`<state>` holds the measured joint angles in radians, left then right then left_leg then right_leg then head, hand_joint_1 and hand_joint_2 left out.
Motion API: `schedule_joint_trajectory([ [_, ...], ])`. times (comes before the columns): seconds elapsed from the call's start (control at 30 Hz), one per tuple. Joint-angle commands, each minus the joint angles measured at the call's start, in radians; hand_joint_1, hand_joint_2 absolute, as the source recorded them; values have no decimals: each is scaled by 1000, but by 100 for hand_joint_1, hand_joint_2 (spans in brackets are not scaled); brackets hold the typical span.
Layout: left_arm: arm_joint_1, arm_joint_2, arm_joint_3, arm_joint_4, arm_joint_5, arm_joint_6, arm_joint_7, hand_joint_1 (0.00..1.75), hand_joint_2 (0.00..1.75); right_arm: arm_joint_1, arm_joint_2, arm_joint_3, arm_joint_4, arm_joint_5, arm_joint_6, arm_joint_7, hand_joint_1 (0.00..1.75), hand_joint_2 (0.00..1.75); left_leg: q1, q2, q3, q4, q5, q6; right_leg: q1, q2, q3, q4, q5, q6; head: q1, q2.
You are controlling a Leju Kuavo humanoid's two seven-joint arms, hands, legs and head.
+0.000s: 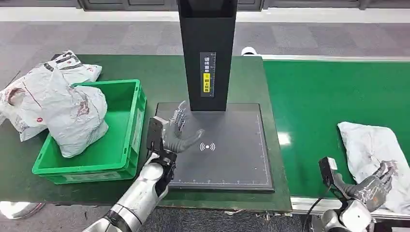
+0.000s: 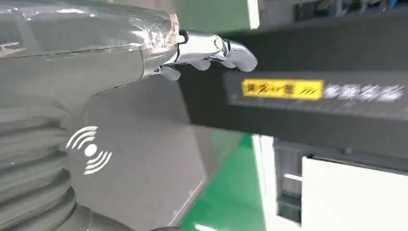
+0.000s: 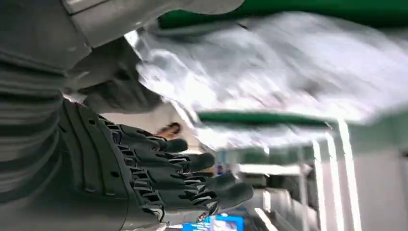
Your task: Moved the parcel from conveyor to table for the left to box.
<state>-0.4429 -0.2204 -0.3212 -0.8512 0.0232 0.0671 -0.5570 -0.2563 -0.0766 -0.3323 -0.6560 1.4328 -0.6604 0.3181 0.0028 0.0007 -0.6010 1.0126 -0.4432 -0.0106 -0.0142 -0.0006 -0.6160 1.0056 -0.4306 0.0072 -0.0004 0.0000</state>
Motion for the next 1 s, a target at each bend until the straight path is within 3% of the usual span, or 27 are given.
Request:
schedule_joint_trajectory([
  [0.03, -66, -3, -65, 185, 7, 2, -9, 0, 175, -81, -60, -70, 254, 17, 85, 51, 0, 175, 0, -2, 4, -2, 0, 0, 0, -2, 5, -2, -1, -1, 0, 0],
  [0.23, -73, 2, -53, 190, 12, 4, -10, 0, 175, -99, -80, -83, 301, 16, 156, 73, 0, 175, 0, -1, 3, -1, 0, 0, 1, 0, 3, -1, -1, 0, 0, 0],
  [0.27, -77, 3, -48, 191, 15, 6, -9, 0, 175, -110, -83, -86, 310, 14, 170, 70, 175, 175, 0, 0, 2, -1, 0, 0, 0, 0, 1, 0, 0, 0, 0, 0],
  [0.87, -87, 12, -14, 190, 25, 23, 10, 0, 175, -147, -99, -85, 347, 33, 206, 105, 175, 175, 1, 0, 2, -1, 0, 1, 0, 1, 2, -1, 0, 0, 0, 0],
  [1.0, -85, 15, 8, 188, 43, 0, 10, 0, 175, -166, -84, -87, 333, 24, 145, 45, 175, 175, 0, 1, 2, -1, 0, 1, 0, 1, 2, -1, 0, 0, 0, 0],
])
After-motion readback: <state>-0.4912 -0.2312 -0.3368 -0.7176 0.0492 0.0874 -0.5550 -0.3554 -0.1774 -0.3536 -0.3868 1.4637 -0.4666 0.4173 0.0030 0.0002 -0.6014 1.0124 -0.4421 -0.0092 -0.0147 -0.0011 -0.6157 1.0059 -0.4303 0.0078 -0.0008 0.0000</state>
